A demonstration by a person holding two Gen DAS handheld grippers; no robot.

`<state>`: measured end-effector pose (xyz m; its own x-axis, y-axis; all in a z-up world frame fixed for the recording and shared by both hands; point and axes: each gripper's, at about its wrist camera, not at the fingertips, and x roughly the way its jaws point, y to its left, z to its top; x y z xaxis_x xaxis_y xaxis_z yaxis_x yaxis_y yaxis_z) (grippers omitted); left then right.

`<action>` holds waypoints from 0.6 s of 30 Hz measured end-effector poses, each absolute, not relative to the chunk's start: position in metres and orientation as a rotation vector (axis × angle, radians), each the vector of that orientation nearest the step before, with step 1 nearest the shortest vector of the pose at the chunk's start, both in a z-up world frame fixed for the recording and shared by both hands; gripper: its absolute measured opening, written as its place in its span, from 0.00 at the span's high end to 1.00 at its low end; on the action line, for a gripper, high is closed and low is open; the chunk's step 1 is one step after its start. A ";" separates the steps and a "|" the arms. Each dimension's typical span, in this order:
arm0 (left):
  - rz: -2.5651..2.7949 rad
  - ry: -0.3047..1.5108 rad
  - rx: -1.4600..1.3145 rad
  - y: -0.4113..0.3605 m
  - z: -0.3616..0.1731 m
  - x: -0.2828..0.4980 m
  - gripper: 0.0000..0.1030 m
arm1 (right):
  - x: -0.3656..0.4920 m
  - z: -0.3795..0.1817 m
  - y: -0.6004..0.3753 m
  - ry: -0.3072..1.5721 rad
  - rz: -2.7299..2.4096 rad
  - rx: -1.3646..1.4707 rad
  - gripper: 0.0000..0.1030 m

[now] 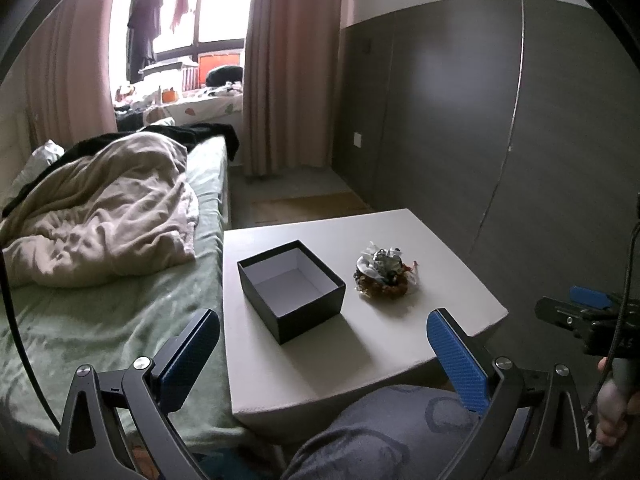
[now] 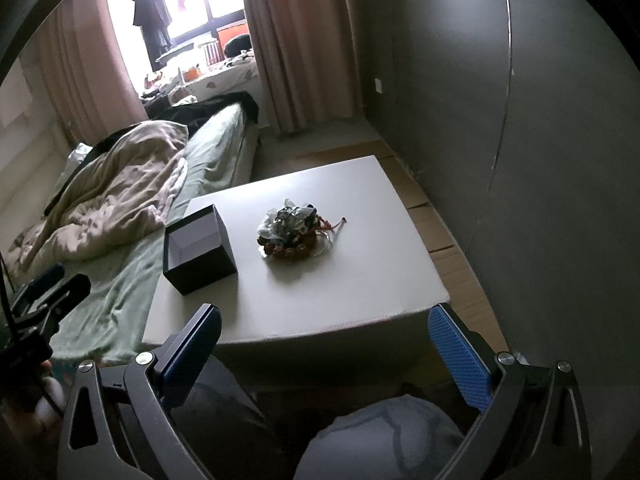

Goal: Organize jewelry

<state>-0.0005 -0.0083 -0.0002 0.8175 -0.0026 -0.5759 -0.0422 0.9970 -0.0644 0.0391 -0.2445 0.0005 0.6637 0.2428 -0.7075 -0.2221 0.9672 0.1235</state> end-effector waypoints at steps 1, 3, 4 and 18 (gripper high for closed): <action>0.020 0.614 -0.076 -0.008 0.000 -0.001 0.00 | 0.039 0.001 -0.244 0.803 0.261 0.024 0.00; 0.016 0.613 -0.083 -0.008 0.001 -0.001 0.00 | 0.039 0.001 -0.242 0.800 0.257 0.018 0.00; 0.012 0.613 -0.087 -0.008 0.001 -0.002 0.00 | 0.038 0.002 -0.241 0.797 0.256 0.017 0.00; -0.004 0.612 -0.074 -0.017 0.008 -0.005 0.00 | 0.033 0.006 -0.255 0.793 0.245 0.043 0.00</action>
